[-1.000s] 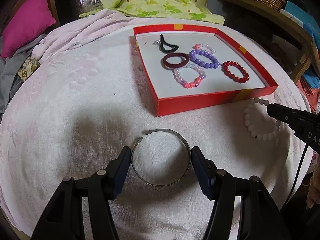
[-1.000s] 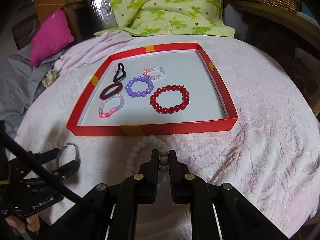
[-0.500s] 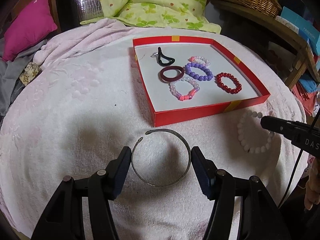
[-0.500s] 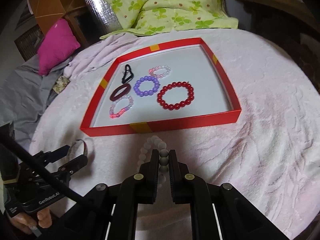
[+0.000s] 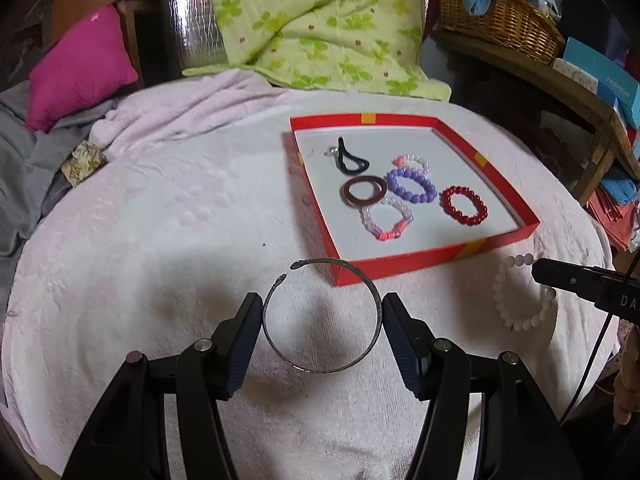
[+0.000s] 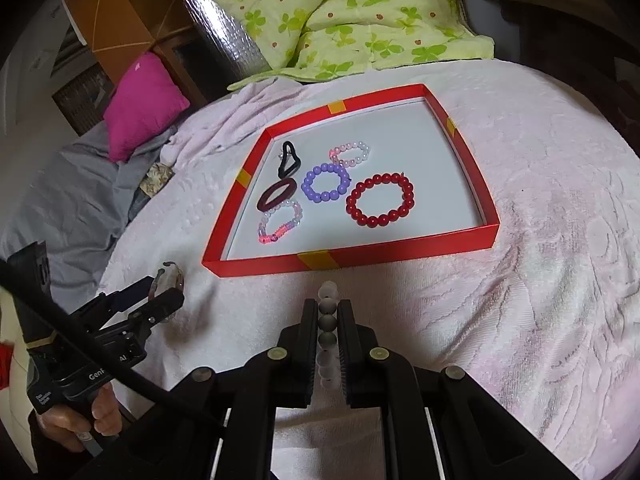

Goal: Organize jewelry
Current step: 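Lift the white bead bracelet with the right gripper while the left carries the bangle over the tray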

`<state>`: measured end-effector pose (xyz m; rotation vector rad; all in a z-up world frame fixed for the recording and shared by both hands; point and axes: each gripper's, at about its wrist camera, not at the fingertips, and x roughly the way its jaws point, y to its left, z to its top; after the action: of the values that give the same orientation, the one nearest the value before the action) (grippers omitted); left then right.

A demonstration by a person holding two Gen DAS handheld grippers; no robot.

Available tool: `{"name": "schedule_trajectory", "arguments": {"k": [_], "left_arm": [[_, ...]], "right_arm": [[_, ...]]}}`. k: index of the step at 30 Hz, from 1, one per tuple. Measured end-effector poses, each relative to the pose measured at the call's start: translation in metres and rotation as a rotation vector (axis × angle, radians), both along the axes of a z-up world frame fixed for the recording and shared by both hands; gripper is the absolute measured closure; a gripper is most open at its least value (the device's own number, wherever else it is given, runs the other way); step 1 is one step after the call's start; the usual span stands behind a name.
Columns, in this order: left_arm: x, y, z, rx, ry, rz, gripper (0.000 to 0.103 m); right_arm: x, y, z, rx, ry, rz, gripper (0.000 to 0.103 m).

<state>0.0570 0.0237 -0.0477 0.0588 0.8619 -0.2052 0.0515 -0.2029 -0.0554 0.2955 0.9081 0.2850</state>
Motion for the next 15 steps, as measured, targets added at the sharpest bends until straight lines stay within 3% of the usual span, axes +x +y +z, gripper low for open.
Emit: {"name": "schedule_trajectory", "arguments": {"k": [15], "left_arm": [[0.01,-0.016,0.02,-0.018,-0.08,-0.006,0.04]], "right_arm": [[-0.003,-0.006,0.029,0.077,-0.114,-0.021,0.092]]}}
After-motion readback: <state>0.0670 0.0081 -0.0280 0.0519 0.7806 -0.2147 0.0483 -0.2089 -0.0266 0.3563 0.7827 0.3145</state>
